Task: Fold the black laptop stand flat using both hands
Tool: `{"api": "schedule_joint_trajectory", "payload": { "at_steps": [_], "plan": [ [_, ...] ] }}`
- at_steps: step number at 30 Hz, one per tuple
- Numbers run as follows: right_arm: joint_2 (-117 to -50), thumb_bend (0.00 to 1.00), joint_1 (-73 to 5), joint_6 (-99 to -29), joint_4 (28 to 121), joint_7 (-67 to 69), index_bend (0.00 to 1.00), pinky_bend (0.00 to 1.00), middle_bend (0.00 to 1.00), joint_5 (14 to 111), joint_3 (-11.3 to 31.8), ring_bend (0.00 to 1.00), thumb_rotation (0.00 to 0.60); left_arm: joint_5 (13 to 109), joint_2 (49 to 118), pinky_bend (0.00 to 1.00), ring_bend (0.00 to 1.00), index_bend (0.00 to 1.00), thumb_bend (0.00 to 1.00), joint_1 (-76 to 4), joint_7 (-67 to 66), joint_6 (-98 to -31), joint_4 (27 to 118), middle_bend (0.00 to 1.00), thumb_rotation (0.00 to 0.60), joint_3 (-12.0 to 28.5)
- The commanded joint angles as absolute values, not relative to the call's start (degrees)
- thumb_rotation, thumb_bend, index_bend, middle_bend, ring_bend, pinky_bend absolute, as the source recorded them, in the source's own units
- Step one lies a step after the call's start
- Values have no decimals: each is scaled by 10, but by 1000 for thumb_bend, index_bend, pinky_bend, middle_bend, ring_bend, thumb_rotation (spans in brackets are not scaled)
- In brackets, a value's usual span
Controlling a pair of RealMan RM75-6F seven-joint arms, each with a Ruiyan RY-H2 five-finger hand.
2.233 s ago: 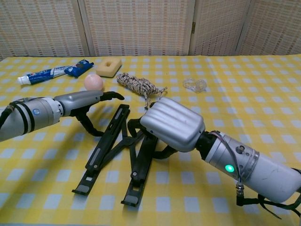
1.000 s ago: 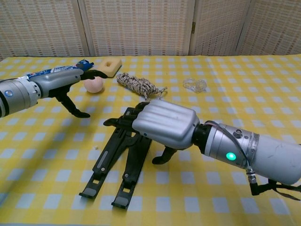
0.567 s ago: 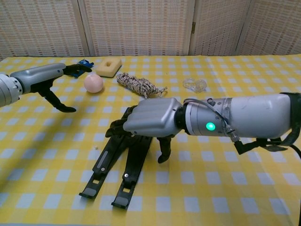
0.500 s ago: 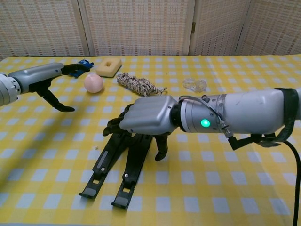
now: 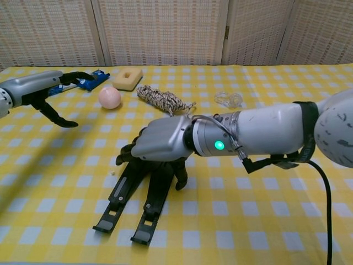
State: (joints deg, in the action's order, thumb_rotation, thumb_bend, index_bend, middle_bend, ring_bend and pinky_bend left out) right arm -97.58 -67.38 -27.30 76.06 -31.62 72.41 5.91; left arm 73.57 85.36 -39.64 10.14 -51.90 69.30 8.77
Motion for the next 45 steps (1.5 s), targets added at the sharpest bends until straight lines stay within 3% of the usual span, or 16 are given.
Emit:
{"api": "schedule_joint_trajectory", "payload": {
  "at_steps": [1,7,15,22,32,34,39,42,45],
  "plan": [
    [-980,182,-680,-272,756,-322,0,113,111,714,57,119,600,737,853,0,0,0,230,-395,103,-520,692,0,600,87],
    [-987,183,-692,-273,744,-327,14,113,180,693,52,121,600,738,853,0,0,0,230,-394,107,-522,693,0,600,89],
    [-989,183,-688,-307,740,-310,283,113,358,712,46,211,600,742,854,0,0,0,230,-391,109,-526,693,0,600,89],
    [-980,183,-678,-340,739,-276,405,117,452,756,41,285,600,742,852,0,0,0,230,-391,104,-529,698,0,600,91],
    [-974,183,-667,-362,723,-237,450,122,480,790,35,313,600,740,852,0,0,0,230,-392,92,-530,707,0,600,93],
    [-971,183,-665,-358,724,-238,399,117,429,787,34,277,600,739,851,0,0,0,229,-392,89,-530,708,0,600,94],
    [-957,183,-654,-361,740,-252,48,89,218,764,35,163,600,738,847,0,0,0,230,-392,80,-534,718,0,600,96],
    [-941,183,-639,-380,762,-255,0,70,126,751,38,134,600,737,841,0,0,0,230,-390,74,-539,727,0,600,97],
    [-916,182,-612,-419,795,-255,0,70,112,745,38,131,600,734,829,0,0,0,230,-385,70,-542,740,0,600,97]
  ]
}}
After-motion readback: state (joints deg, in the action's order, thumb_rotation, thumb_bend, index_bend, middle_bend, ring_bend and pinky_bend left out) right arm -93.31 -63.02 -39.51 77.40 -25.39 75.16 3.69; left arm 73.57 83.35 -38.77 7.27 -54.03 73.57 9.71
